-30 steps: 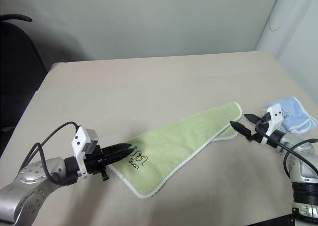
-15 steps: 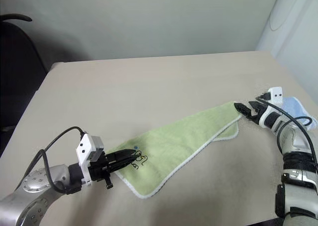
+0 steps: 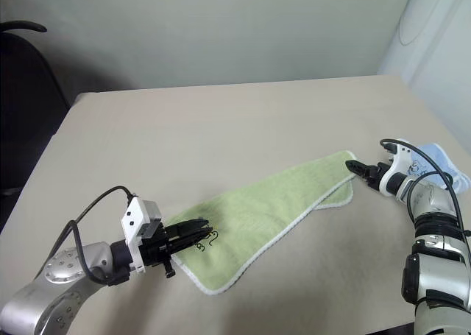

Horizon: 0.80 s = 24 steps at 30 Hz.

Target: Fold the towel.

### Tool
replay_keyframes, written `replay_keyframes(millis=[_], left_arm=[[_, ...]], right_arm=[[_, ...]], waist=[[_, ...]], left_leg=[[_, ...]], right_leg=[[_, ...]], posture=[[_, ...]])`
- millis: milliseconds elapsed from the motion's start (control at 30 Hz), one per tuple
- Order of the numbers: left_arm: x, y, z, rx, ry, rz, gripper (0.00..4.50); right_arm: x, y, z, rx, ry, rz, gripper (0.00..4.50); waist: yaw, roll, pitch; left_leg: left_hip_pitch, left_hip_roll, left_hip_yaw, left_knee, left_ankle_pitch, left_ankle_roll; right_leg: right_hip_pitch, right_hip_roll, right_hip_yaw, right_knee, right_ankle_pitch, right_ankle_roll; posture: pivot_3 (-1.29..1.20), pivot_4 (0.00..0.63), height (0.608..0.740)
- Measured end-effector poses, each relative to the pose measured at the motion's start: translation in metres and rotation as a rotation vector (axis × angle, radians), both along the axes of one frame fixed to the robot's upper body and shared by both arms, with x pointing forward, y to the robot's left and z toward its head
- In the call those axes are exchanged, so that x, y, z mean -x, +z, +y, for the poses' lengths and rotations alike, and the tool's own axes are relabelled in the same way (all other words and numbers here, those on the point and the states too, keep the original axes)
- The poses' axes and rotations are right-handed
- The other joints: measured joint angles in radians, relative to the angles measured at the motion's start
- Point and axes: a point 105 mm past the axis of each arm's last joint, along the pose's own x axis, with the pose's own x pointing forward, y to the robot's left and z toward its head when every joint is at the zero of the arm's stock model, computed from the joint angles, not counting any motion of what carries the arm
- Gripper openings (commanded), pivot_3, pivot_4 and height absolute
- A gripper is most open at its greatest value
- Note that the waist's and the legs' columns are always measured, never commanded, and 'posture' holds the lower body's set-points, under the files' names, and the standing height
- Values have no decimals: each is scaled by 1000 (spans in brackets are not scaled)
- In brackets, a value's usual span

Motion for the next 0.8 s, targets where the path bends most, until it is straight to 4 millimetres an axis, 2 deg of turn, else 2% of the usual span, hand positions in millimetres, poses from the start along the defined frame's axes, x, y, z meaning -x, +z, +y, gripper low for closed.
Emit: replay_keyframes(millis=[300, 533, 700, 800], left_arm=[[-3, 0, 1, -6, 10, -19, 985], [-7, 3, 5, -50, 10, -49, 985], [1, 7, 8, -219, -141, -72, 985], [13, 2, 9, -304, -277, -42, 1547]], right_arm=[[-2, 2, 4, -11, 10, -3, 27], [-3, 7, 6, -46, 7, -31, 27], [-4, 12, 8, -32, 9, -54, 27], [-4, 9, 8, -29, 0, -48, 0]], waist=[[0, 0, 0], [0, 0, 0], [-1, 0, 0], [-1, 0, 0]], left_leg=[[0, 0, 0, 0, 0, 0], [0, 0, 0, 0, 0, 0], [0, 0, 0, 0, -1, 0], [-1, 0, 0, 0, -1, 0]], right_leg=[[0, 0, 0, 0, 0, 0], [0, 0, 0, 0, 0, 0], [-1, 0, 0, 0, 0, -1], [-2, 0, 0, 0, 0, -1]], posture=[[0, 150, 740], [0, 150, 740], [0, 150, 740], [0, 150, 740]])
